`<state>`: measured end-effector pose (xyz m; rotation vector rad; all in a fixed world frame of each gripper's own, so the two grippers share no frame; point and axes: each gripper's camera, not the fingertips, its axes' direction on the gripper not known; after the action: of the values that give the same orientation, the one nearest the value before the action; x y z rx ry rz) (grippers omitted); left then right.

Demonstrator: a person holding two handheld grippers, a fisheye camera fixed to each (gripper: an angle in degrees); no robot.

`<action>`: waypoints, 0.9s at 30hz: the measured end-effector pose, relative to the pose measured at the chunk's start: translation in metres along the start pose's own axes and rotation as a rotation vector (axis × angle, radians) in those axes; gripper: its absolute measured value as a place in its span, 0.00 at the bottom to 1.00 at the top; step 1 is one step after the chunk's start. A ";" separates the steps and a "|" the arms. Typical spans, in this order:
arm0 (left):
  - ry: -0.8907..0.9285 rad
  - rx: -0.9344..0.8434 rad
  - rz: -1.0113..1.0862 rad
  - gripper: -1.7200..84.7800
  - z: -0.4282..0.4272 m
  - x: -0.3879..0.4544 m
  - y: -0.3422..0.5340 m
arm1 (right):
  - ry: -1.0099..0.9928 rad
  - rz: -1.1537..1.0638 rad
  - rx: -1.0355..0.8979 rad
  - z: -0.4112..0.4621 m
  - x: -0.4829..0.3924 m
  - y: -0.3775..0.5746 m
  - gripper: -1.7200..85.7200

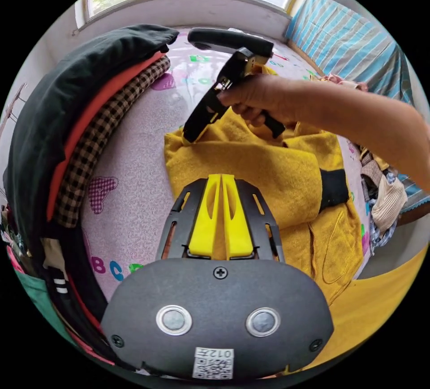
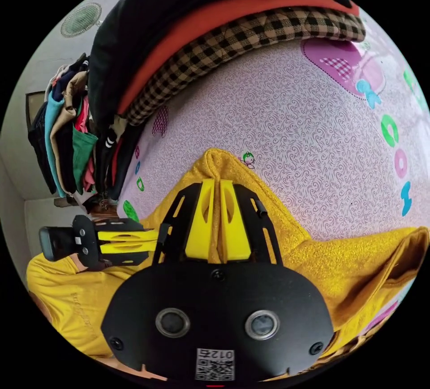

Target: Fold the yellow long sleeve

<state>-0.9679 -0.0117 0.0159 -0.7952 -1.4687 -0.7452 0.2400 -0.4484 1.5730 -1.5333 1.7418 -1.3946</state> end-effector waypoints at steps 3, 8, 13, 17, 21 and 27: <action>0.063 -0.134 -0.015 0.02 0.036 0.000 -0.020 | 0.036 -0.020 0.042 -0.009 -0.008 0.019 0.04; 0.189 -0.058 -0.134 0.02 0.042 -0.018 -0.023 | 0.096 0.114 0.250 -0.047 -0.006 0.079 0.03; 0.135 -0.103 -0.080 0.02 0.023 -0.008 -0.043 | 0.047 0.134 0.476 -0.092 -0.019 0.207 0.04; -0.041 0.014 0.057 0.02 -0.019 -0.002 -0.066 | 0.110 0.171 0.538 -0.097 -0.030 0.313 0.05; -0.104 -0.051 0.307 0.02 -0.021 -0.010 -0.116 | 0.175 0.226 0.484 -0.086 -0.029 0.404 0.10; -0.249 -0.336 0.811 0.04 0.008 0.028 -0.157 | 0.279 0.177 0.342 -0.085 -0.026 0.450 0.15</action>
<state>-1.1031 -0.0906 0.0447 -1.6532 -1.0856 -0.2670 -0.0374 -0.4445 1.2080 -1.0197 1.6350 -1.7678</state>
